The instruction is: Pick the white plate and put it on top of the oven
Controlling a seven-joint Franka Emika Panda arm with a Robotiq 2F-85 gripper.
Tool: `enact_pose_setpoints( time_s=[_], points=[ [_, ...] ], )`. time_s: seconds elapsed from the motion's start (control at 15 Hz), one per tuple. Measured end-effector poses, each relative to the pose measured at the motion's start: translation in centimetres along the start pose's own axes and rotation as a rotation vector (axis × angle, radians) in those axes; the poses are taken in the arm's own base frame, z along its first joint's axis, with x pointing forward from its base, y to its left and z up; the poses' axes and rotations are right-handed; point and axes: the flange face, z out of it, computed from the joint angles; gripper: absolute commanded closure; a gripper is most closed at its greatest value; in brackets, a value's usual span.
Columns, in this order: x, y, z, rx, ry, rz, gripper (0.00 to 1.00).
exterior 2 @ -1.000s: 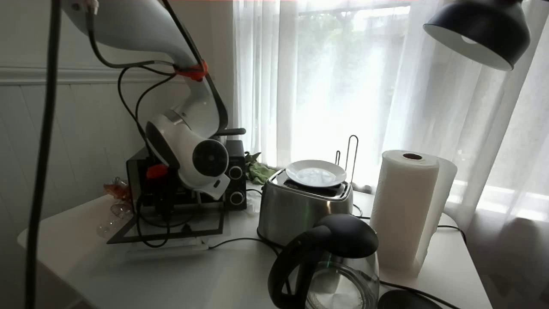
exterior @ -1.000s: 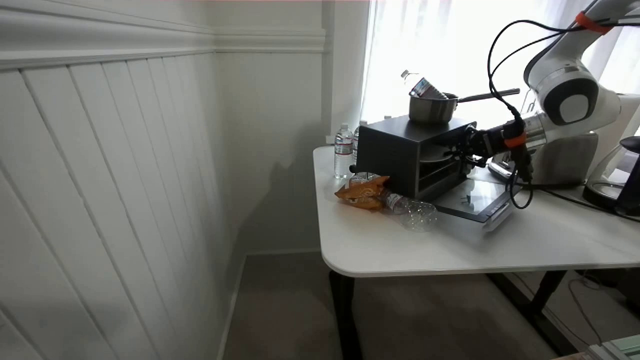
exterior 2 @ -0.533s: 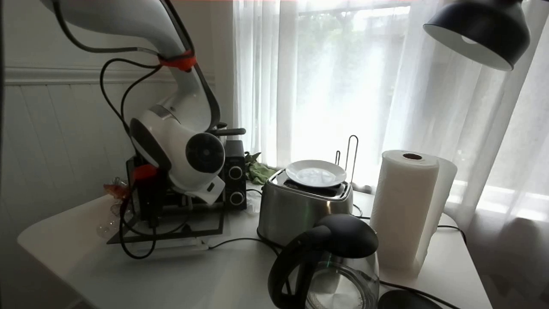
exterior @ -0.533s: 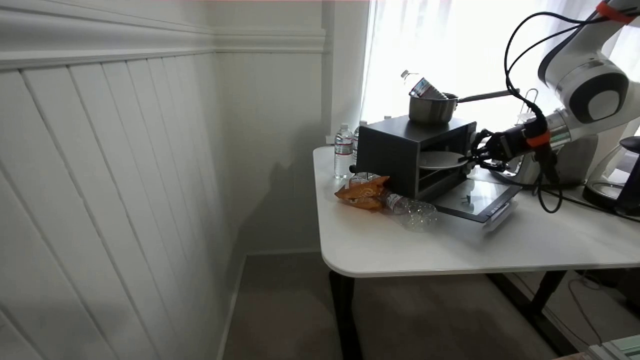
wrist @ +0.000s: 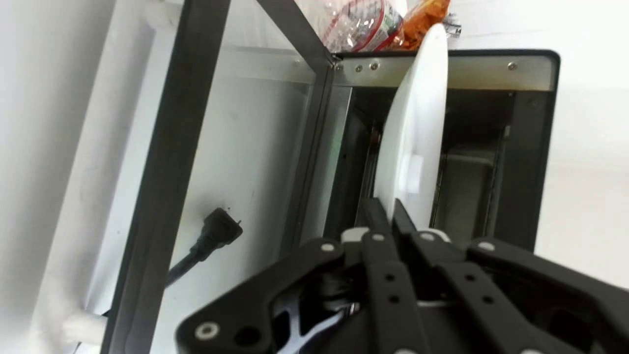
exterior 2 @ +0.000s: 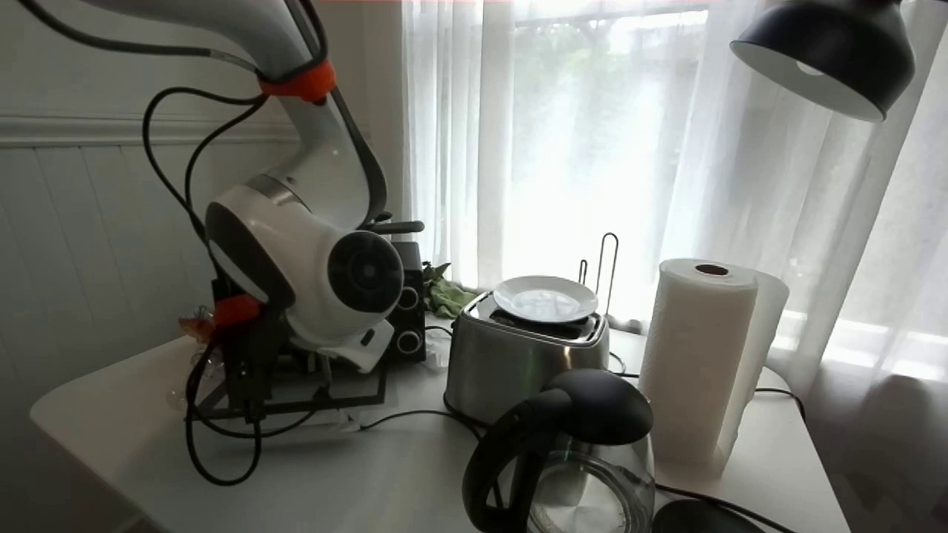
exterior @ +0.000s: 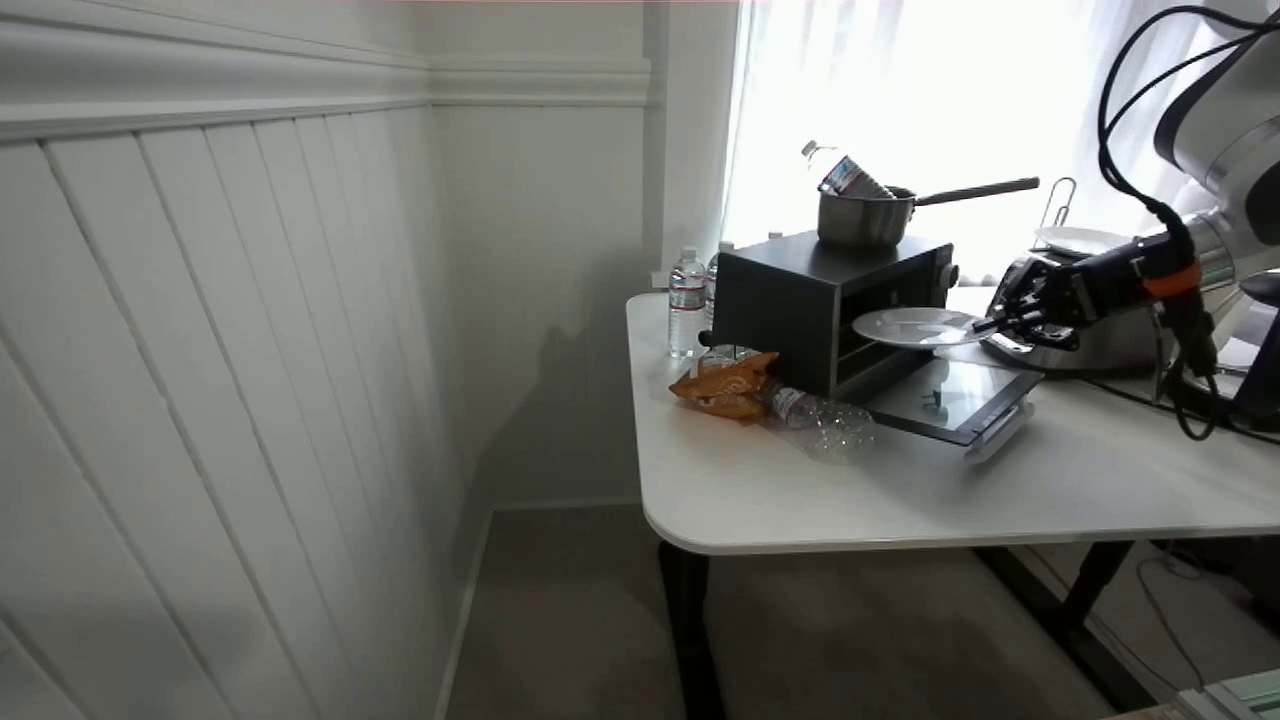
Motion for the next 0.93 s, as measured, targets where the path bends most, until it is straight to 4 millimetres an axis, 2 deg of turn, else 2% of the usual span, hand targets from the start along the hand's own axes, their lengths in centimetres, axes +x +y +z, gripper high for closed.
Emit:
enact_pose_setpoints(
  time_s=[0.27,0.53,0.73,0.93],
  points=[
    [-1.1,0.3,-2.7,0.036,-0.102,-0.076,0.98],
    [-1.7,-1.2,-4.9,0.087,-0.211,-0.179,0.98],
    [-1.7,-2.8,-5.6,0.136,-0.248,-0.214,0.98],
    [-1.4,-4.3,-5.4,0.156,-0.259,-0.221,0.98]
  ],
)
